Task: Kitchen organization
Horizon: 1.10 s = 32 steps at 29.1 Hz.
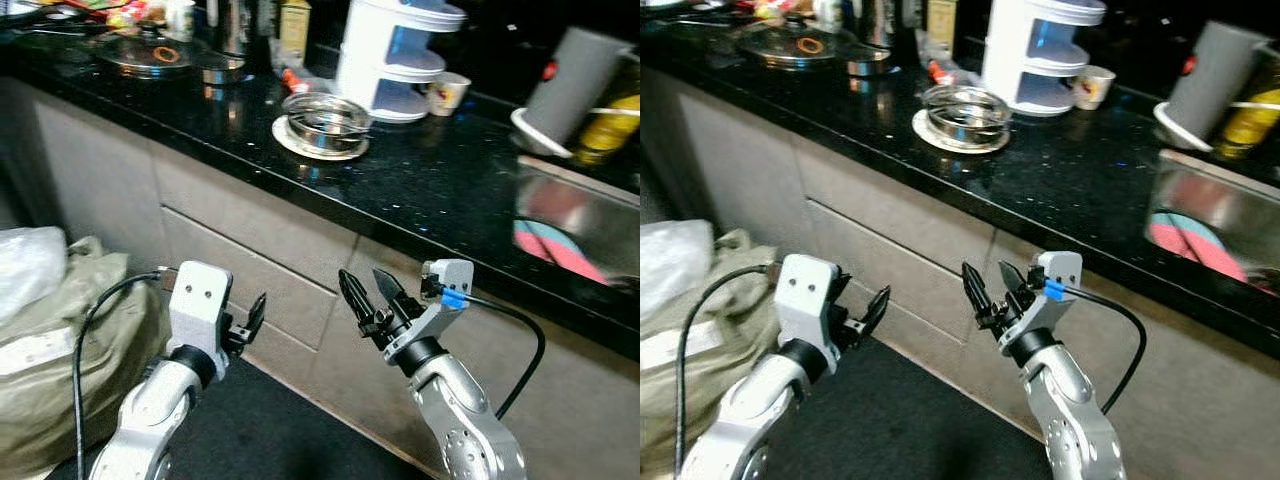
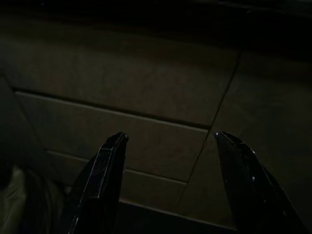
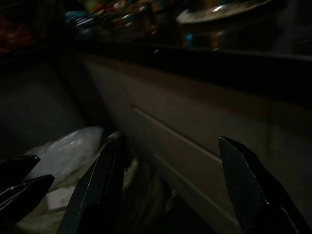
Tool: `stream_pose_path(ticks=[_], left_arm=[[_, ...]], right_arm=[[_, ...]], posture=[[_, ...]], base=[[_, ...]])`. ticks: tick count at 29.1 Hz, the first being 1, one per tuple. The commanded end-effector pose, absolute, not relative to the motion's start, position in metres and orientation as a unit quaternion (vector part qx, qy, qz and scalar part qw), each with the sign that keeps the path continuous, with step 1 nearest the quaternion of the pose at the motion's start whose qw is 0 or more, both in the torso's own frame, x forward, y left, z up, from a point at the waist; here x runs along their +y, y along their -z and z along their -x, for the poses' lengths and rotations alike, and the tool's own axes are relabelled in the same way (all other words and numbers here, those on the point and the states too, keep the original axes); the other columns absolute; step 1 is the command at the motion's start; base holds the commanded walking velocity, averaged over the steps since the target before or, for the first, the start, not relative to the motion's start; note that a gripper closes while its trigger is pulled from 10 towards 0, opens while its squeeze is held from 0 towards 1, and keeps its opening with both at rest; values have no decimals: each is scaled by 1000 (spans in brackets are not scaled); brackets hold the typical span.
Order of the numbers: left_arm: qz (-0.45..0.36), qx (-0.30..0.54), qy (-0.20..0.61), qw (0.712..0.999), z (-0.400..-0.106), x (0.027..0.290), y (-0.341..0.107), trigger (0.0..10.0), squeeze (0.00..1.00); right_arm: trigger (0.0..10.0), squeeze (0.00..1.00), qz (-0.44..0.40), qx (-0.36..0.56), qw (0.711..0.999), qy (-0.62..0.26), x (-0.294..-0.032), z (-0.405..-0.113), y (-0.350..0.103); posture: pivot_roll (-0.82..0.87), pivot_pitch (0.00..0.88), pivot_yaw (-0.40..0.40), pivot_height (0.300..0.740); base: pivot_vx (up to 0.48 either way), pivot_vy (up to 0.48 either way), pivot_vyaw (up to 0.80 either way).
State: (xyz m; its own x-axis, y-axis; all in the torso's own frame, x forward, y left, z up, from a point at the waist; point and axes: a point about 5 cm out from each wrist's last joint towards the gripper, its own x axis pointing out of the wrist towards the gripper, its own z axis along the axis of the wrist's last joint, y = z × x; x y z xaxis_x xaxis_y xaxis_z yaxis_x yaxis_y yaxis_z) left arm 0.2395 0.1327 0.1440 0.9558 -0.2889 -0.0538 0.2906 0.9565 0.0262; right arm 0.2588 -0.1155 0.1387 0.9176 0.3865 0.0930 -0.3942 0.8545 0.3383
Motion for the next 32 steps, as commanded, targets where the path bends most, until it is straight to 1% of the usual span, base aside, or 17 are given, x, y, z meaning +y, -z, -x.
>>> stream_pose_path(ticks=[1, 9, 15, 19, 20, 21, 22, 24, 32], left_arm=[[-8, 23, 159, 987, -240, 128, -144, 10000, 0], [11, 19, 169, 985, -241, 125, -145, 10000, 0], [3, 12, 180, 984, -241, 124, -147, 10000, 0], [-7, 3, 186, 983, -244, 121, -150, 10000, 0], [-7, 0, 188, 982, -245, 121, -150, 10000, 0], [-7, 0, 188, 982, -245, 121, -150, 10000, 0], [-9, -1, 189, 982, -246, 121, -151, 10000, 0], [-11, -3, 191, 981, -246, 120, -151, 10000, 0], [-20, -13, 196, 980, -247, 119, -153, 10000, 0]], right_arm=[[10000, 0, -175, -15, 964, -201, -119, -257, -140], [10000, 0, -179, -22, 960, -212, -117, -258, -141], [10000, 0, -185, -29, 959, -214, -117, -259, -144], [10000, 0, -181, -55, 961, -200, -121, -270, -159], [10000, 0, -187, -72, 959, -199, -124, -276, -170], [10000, 0, -187, -72, 959, -199, -124, -276, -170], [10000, 0, -192, -92, 957, -196, -126, -284, -183], [10000, 0, -193, -107, 955, -197, -126, -287, -192], [10000, 0, -188, -144, 946, -219, -121, -294, -215]], posture=[[144, 16, -156, 740], [147, 15, -155, 740], [147, 19, -154, 740], [145, 18, -155, 740], [145, 16, -154, 740], [145, 16, -154, 740], [145, 14, -153, 740], [147, 11, -154, 740], [154, 7, -157, 740]], base=[[0, 0, 794], [0, 0, 794], [0, 0, 794], [0, 0, 753], [0, 0, 0], [0, 0, 0], [0, 0, 0], [0, 0, 0], [0, 0, 0]])
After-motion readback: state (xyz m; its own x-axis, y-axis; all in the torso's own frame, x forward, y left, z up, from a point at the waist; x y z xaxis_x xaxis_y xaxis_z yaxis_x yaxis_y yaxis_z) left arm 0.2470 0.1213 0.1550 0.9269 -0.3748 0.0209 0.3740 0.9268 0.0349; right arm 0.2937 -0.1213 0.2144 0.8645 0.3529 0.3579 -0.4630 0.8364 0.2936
